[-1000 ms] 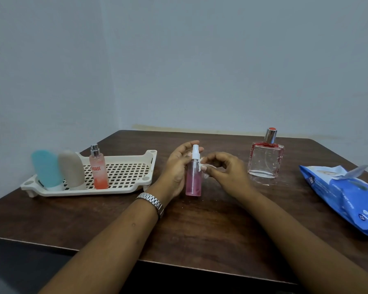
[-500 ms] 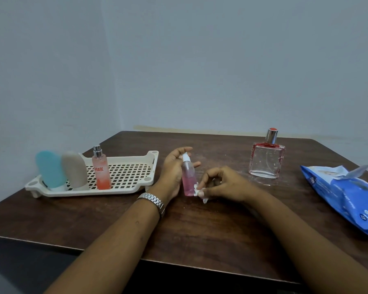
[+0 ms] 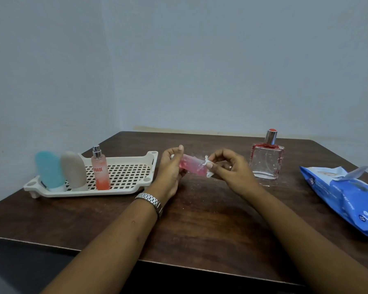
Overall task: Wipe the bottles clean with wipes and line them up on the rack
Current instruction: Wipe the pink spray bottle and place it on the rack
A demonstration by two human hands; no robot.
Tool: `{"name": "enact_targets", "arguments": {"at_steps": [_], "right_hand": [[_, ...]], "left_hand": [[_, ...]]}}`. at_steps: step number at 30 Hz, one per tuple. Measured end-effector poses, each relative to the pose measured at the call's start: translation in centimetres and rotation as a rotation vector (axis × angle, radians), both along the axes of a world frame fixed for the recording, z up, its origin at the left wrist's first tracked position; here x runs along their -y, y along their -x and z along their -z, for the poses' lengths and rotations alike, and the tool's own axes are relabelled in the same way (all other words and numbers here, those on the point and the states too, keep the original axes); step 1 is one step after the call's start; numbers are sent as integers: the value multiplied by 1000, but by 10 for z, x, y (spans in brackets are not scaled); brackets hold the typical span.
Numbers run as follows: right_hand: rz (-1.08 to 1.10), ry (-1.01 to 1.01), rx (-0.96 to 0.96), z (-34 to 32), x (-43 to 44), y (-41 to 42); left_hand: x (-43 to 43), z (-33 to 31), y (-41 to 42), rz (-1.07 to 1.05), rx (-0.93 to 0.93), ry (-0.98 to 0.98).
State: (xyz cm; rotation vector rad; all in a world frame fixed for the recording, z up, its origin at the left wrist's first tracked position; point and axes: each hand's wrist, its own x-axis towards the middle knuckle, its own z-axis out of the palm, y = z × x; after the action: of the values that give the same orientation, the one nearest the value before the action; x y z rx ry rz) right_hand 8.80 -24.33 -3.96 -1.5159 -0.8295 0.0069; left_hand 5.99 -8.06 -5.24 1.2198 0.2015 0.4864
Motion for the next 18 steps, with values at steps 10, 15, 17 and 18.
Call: {"name": "enact_targets", "arguments": {"at_steps": [10, 15, 17, 18], "right_hand": [[193, -299, -139, -3, 7, -10], [287, -343, -148, -2, 9, -16], [332, -304, -100, 0, 9, -18], [368, -274, -69, 1, 9, -20]], "left_hand": [[6, 9, 5, 287, 3, -420], [8, 15, 4, 241, 21, -663], [7, 14, 4, 175, 11, -815], [7, 14, 4, 124, 8, -916]]}}
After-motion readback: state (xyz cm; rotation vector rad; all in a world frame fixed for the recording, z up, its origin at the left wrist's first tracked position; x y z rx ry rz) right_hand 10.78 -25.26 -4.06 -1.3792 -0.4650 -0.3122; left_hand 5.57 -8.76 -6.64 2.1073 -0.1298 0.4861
